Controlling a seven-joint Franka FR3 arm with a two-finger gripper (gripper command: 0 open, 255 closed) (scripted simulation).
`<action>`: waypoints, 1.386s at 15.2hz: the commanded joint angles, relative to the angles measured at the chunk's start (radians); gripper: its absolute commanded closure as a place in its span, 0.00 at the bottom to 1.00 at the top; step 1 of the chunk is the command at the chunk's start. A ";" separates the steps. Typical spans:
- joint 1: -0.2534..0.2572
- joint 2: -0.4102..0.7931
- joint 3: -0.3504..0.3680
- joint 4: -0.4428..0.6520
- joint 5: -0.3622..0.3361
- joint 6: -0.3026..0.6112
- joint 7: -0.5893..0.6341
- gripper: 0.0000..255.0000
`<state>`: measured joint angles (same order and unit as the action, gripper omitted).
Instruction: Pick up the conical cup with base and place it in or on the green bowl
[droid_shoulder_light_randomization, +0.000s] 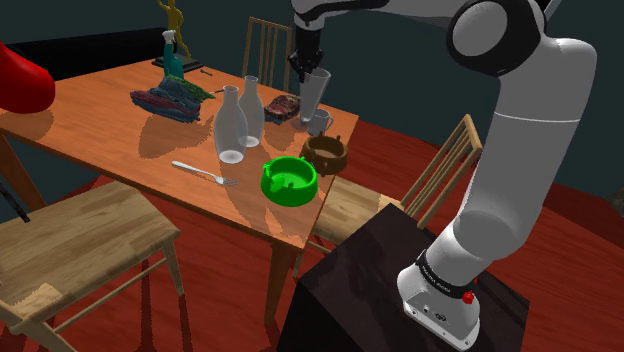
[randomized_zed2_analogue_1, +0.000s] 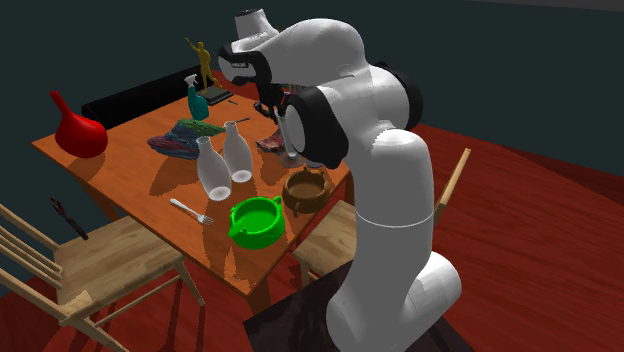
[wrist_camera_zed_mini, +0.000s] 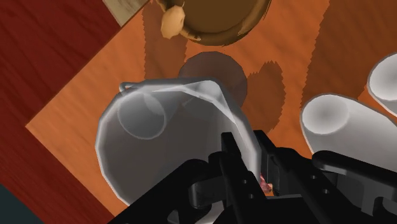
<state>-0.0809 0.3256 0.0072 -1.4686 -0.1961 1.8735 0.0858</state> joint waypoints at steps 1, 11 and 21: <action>0.001 -0.003 0.001 0.022 0.001 -0.024 -0.003 1.00; 0.005 0.014 0.001 0.180 0.006 -0.164 -0.027 1.00; 0.057 -0.119 0.028 0.105 -0.003 -0.235 0.040 1.00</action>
<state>-0.0340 0.2410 0.0291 -1.3267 -0.1972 1.6382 0.1085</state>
